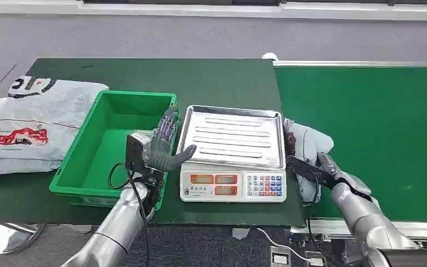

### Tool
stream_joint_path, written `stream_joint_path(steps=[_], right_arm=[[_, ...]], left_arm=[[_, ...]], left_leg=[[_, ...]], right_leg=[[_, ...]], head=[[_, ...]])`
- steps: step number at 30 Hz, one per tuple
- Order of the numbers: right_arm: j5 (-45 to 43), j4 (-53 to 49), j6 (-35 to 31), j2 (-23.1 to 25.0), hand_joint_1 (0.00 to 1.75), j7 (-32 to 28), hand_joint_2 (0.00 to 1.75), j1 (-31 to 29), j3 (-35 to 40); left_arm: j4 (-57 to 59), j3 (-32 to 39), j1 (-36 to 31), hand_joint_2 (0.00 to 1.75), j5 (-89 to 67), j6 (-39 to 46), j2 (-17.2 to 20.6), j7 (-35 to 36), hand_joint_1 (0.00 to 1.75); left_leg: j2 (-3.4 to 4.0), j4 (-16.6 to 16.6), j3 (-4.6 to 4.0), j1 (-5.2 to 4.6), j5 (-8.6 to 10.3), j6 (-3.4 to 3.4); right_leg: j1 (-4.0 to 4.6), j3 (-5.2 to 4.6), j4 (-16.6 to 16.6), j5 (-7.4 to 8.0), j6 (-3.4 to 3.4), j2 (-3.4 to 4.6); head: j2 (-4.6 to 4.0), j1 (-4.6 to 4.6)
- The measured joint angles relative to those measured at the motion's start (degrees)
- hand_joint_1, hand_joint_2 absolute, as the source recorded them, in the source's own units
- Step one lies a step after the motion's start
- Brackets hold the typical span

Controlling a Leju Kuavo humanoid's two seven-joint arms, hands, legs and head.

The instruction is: Moved the parcel from conveyor to table for the left to box.

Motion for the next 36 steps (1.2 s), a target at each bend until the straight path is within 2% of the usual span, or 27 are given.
stream_joint_path(steps=[6, 12, 19, 30, 36], right_arm=[[-3.4, -2.2, -4.6, 0.2, 1.75, -1.7, 1.75, 2.0, 0.0], [-12.0, -6.8, -12.8, 0.2, 1.75, -8.2, 1.75, 4.2, -1.3], [-21.2, -14.5, -17.3, 0.3, 1.75, -13.2, 1.75, 5.2, -5.8], [-31.1, -31.5, -22.0, 1.0, 1.75, -19.7, 1.75, 9.8, -12.3], [-28.7, -44.3, -20.3, 2.6, 1.75, -18.2, 1.75, 11.2, -12.0]], left_arm=[[-0.3, 0.0, 0.0, 1.75, -0.1, -0.1, 0.0, 0.0, 0.0], [-0.6, 0.0, 0.1, 1.75, -0.2, 0.0, 0.0, 0.0, 0.0], [-0.6, 0.0, 0.1, 1.75, -0.2, 0.0, 0.0, 0.0, 0.0], [-0.4, 0.0, 0.1, 1.75, -0.2, -0.2, -0.1, 0.0, 0.0], [0.0, 0.0, 0.0, 1.75, -0.5, -0.8, -0.6, 0.0, 0.0]], left_leg=[[0.0, -0.1, -0.04, 0.0, 0.06, -0.09], [-0.04, -0.2, -0.16, -0.01, 0.11, -0.16], [-0.43, -0.2, -0.23, 0.04, 0.17, -0.19], [-0.66, -0.2, -0.27, -0.01, 0.2, -0.13], [-0.61, -0.2, -0.26, 0.01, 0.2, -0.14]], right_leg=[[0.01, -0.14, 0.0, 0.01, -0.07, 0.0], [0.0, -0.31, 0.1, -0.02, -0.11, -0.04], [-0.14, -0.29, 0.1, -0.03, -0.12, -0.34], [-0.19, -0.21, 0.0, -0.06, -0.07, -0.57], [-0.15, -0.21, 0.0, -0.06, -0.07, -0.55]], head=[[0.0, 0.0], [0.0, 0.0], [0.0, 0.0], [0.0, 0.0], [0.0, 0.0]])
